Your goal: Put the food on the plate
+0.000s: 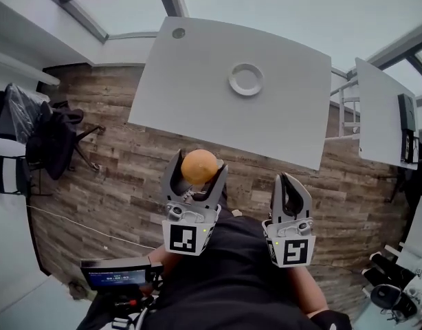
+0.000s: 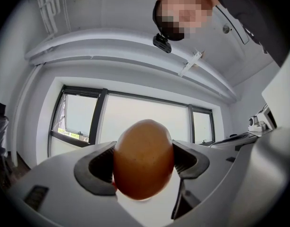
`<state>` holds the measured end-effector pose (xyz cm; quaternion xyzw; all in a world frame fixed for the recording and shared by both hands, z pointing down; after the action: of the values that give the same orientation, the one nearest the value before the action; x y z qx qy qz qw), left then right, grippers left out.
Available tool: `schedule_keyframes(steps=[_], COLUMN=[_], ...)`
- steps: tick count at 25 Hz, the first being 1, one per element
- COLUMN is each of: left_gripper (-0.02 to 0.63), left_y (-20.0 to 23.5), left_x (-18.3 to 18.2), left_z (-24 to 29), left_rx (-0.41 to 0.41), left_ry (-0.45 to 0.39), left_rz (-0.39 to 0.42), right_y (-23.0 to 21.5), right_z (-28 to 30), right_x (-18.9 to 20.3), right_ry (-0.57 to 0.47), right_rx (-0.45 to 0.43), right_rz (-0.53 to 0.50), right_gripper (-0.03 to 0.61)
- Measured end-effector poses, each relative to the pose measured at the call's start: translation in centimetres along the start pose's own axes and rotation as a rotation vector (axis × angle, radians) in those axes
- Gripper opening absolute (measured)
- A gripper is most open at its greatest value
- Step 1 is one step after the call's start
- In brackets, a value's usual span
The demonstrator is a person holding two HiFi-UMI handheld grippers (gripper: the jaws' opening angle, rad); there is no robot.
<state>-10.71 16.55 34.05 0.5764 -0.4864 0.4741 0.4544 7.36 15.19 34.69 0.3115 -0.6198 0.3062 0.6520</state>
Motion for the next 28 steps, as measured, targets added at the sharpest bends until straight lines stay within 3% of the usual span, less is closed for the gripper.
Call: schedule_keyframes(steps=[16, 20, 28], left_gripper=[0.335, 0.335, 0.335], left_y=[9.2, 9.2, 7.6], left_x=[1.8, 2.0, 3.0], left_z=[8.1, 9.7, 12.4], left_rx=[-0.018, 0.015, 0.047], left_ry=[0.052, 0.047, 0.108], left_rz=[0.012, 0.052, 0.009], right_y=[-1.3, -2.6, -5.2], right_z=[13.1, 13.6, 12.2], right_x=[0.1, 0.4, 0.2], right_ry=[0.024, 0.037, 0.021], right_rx=[0.018, 0.043, 0.107], right_rz=[0.027, 0.021, -0.009], right_gripper=[0.008, 0.008, 0.008])
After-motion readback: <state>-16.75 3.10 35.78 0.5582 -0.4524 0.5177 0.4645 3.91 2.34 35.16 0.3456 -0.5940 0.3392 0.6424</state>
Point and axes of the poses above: the fingertips, and each gripper's own axes: z forward along the fingers, y to its left, x out of its underside, the point moved 3 cm from there along -z, backward along the fingers, and after that the axes turned 4 degrees about -y, right-handed, at the moved point
